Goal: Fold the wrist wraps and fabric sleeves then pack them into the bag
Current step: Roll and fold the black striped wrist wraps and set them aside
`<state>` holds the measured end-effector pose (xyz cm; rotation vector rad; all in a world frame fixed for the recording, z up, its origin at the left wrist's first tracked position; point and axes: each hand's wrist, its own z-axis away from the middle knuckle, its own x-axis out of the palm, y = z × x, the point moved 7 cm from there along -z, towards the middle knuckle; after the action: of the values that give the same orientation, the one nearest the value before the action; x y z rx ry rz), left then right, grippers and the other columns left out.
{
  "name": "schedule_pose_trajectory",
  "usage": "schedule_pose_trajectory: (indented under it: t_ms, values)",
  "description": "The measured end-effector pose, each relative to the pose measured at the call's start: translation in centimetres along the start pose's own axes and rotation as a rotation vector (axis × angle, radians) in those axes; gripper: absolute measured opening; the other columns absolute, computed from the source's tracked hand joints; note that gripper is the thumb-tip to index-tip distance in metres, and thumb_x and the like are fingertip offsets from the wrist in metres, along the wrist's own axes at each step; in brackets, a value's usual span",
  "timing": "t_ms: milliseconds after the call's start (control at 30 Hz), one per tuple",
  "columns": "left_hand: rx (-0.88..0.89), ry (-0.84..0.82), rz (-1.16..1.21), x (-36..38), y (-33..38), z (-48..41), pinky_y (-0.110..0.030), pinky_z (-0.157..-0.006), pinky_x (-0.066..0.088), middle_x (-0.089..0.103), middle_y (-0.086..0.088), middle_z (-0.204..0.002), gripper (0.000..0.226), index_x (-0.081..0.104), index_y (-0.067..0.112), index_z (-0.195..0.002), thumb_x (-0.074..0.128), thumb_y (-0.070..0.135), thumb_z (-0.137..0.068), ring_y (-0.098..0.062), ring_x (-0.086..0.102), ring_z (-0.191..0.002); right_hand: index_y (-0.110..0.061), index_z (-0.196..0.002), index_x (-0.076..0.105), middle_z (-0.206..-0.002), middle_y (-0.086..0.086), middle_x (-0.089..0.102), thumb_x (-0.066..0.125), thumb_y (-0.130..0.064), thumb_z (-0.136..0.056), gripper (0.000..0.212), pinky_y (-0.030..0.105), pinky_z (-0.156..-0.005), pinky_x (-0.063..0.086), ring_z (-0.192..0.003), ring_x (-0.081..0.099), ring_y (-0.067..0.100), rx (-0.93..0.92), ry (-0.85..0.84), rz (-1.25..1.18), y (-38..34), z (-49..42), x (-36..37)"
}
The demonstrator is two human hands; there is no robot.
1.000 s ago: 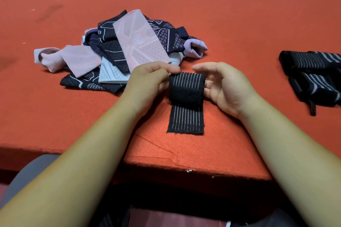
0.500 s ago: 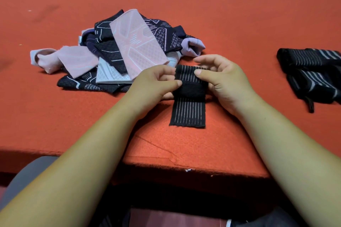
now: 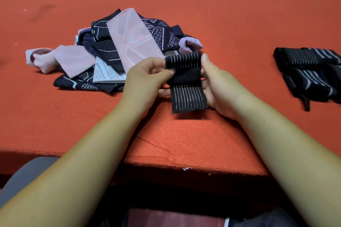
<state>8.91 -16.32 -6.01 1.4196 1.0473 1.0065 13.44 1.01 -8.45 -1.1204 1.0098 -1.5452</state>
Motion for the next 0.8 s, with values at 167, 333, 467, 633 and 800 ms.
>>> schedule_pose_trajectory:
  t_ms: [167,333,467,633,800]
  values:
    - [0.212,-0.053,-0.252,0.8,1.2,0.5,-0.029,-0.077,0.061,0.081,0.002,-0.094,0.017,0.075,0.018,-0.095,0.076,0.002,-0.092,-0.009,0.076,-0.088,0.002,-0.132,0.067,-0.124,0.024,0.075,0.027,-0.070,-0.109,0.085,0.038,-0.072,0.067,-0.099,0.079,0.032,0.138,-0.105,-0.210,-0.3,1.0,-0.1]
    - [0.332,-0.171,-0.428,2.0,1.3,1.0,-0.033,-0.115,0.049,0.077,0.004,-0.123,0.022,0.081,0.018,-0.102,0.081,0.003,-0.086,-0.002,0.068,-0.122,-0.002,-0.114,0.067,-0.099,0.015,0.072,0.056,-0.038,-0.107,0.038,0.032,-0.074,0.066,-0.089,0.074,0.022,0.104,-0.027,-0.321,-0.8,1.0,-1.7]
    - [0.337,-0.173,-0.486,2.1,1.2,1.0,-0.027,-0.116,0.046,0.071,0.006,-0.137,0.031,0.083,0.023,-0.109,0.072,0.001,-0.092,0.002,0.064,-0.127,0.005,-0.117,0.066,-0.109,0.021,0.071,0.056,0.002,-0.100,0.021,0.035,-0.079,0.067,-0.095,0.074,0.026,0.007,-0.025,-0.329,-1.0,0.7,-2.2]
    - [0.111,-0.106,-0.146,2.5,0.2,1.4,-0.042,-0.097,0.064,0.072,-0.002,-0.131,0.023,0.071,0.014,-0.123,0.070,0.007,-0.102,-0.021,0.077,-0.112,0.008,-0.117,0.067,-0.101,0.022,0.076,0.051,0.012,-0.101,0.023,0.033,-0.076,0.065,-0.090,0.077,0.026,-0.151,-0.003,-0.168,-2.2,1.5,-2.7]
    - [0.001,-0.084,0.069,4.6,0.3,2.3,-0.035,-0.084,0.064,0.075,-0.009,-0.122,0.035,0.063,0.013,-0.124,0.077,0.002,-0.095,-0.023,0.075,-0.113,-0.002,-0.132,0.066,-0.115,0.024,0.071,0.064,0.008,-0.097,0.037,0.054,-0.094,0.064,-0.100,0.075,0.032,-0.280,0.088,-0.056,-3.3,2.4,-4.5]
